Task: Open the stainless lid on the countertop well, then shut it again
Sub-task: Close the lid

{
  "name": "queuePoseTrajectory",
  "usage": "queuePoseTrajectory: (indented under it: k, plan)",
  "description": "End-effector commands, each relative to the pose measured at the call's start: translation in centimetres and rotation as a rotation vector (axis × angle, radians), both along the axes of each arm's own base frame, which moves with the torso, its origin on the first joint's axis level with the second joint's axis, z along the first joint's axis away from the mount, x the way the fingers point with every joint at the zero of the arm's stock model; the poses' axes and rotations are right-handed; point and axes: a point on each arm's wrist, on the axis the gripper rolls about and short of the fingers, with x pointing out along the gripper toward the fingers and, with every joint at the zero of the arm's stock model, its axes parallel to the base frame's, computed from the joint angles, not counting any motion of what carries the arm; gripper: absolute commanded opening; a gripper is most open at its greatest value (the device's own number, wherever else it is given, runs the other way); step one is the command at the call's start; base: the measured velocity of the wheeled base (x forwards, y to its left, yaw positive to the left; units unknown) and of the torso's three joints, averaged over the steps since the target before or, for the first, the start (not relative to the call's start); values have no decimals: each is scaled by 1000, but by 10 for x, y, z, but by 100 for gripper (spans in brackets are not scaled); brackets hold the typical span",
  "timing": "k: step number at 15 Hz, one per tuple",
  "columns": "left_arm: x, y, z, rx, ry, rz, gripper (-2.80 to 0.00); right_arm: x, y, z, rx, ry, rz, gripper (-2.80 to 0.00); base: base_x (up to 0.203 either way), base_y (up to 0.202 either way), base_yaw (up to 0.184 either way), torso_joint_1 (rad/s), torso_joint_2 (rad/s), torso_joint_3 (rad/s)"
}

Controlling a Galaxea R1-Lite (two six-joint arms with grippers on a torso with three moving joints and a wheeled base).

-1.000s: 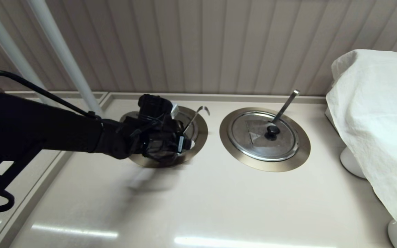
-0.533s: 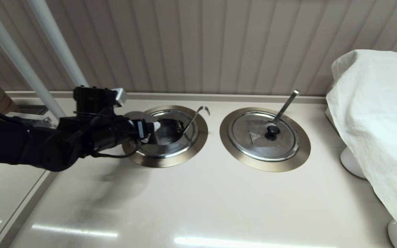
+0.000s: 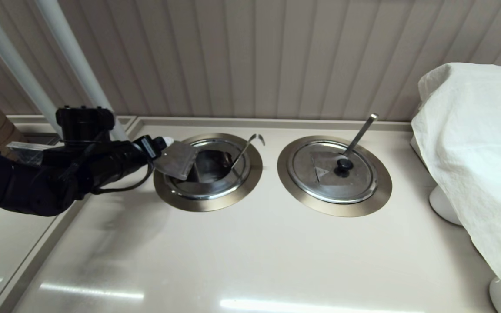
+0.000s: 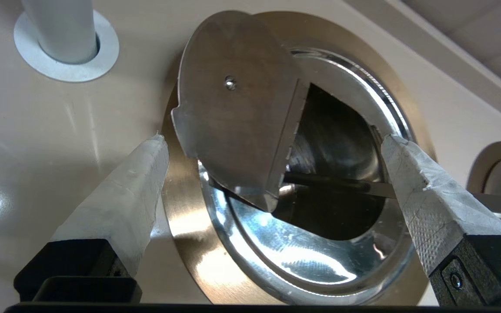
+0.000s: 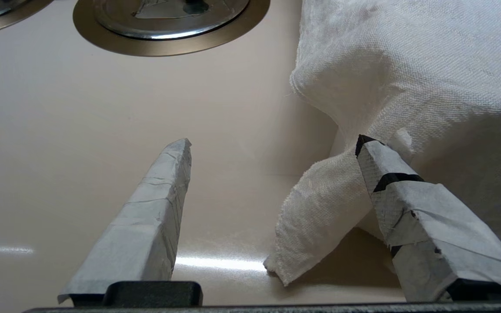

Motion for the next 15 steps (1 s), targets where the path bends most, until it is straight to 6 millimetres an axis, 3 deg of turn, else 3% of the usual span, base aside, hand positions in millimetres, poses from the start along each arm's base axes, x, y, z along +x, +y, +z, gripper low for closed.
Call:
queuePoseTrajectory:
  k: [1, 3, 7, 11, 15]
  plan:
    - [14, 2, -24, 6, 60, 14, 0, 0, 0, 0, 0, 1, 0, 0, 0, 0, 0, 0, 0, 0]
    - [27, 3, -40, 9, 95, 19, 0, 0, 0, 0, 0, 0, 1, 0, 0, 0, 0, 0, 0, 0]
    - [32, 3, -47, 15, 106, 17, 0, 0, 0, 0, 0, 1, 1, 0, 0, 0, 0, 0, 0, 0]
    - [38, 1, -39, -15, -32, 16, 0, 0, 0, 0, 0, 1, 1, 0, 0, 0, 0, 0, 0, 0]
    - [39, 0, -39, -37, -45, 12, 0, 0, 0, 0, 0, 1, 2, 0, 0, 0, 0, 0, 0, 0]
